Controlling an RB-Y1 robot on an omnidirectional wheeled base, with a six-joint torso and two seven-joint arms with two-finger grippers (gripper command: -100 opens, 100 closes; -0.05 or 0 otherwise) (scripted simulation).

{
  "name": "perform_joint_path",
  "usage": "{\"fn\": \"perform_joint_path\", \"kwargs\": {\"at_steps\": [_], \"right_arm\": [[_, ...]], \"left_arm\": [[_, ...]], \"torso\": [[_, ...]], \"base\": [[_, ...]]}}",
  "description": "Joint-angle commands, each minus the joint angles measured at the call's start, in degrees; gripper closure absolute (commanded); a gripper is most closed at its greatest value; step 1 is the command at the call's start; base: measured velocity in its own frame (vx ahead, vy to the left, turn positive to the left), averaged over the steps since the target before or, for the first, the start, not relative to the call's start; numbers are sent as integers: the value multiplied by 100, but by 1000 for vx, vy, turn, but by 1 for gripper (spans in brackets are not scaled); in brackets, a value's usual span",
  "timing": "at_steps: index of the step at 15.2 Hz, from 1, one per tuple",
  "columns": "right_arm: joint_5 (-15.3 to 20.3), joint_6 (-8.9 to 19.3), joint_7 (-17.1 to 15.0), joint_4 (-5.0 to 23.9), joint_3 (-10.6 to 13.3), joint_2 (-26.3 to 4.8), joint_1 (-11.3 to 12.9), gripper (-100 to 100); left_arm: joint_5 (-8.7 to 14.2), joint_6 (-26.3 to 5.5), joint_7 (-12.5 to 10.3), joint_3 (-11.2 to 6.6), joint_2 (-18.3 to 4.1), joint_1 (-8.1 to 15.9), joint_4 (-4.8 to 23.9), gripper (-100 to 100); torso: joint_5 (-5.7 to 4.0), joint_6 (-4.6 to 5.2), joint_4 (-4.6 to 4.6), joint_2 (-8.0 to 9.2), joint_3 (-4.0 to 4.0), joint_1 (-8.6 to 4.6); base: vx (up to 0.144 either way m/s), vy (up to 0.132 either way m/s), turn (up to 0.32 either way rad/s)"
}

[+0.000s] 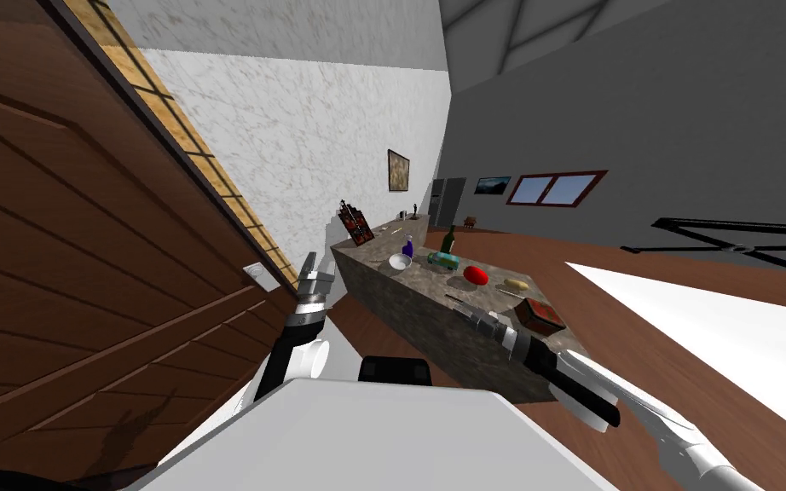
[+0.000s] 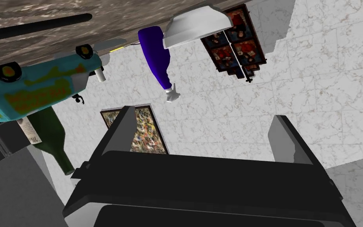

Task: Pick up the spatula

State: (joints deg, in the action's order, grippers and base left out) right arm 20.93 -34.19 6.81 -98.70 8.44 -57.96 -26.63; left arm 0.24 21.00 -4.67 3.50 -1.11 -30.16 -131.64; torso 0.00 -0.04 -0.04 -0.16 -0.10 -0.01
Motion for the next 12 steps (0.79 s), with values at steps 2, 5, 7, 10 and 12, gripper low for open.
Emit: {"fn": "perform_joint_path", "kwargs": {"at_steps": [2, 5, 7, 10, 12], "right_arm": [[71, -45, 4, 110, 39, -328, -26, -100], [271, -142, 30, 450, 204, -763, -22, -100], [370, -190, 42, 616, 289, -1022, -24, -100], [468, -238, 53, 779, 377, -1358, -29, -100], [564, -286, 64, 936, 466, -1575, -36, -100]], "left_arm": [[0, 0, 0, 0, 0, 0, 0, 0], [0, 0, 0, 0, 0, 0, 0, 0], [0, 0, 0, 0, 0, 0, 0, 0], [0, 0, 0, -1, 0, -1, 0, 0], [0, 0, 0, 0, 0, 0, 0, 0]], "torso": [[1, 2, 0, 0, 0, 0], [1, 2, 1, 2, 1, 2], [1, 1, 0, -1, 0, 1], [1, 4, 0, 0, 0, 2], [1, 1, 0, 1, 1, 4]], "base": [[23, -9, 108], [22, -4, 172], [28, -12, 204], [22, -7, 110], [19, -3, 178]]}}
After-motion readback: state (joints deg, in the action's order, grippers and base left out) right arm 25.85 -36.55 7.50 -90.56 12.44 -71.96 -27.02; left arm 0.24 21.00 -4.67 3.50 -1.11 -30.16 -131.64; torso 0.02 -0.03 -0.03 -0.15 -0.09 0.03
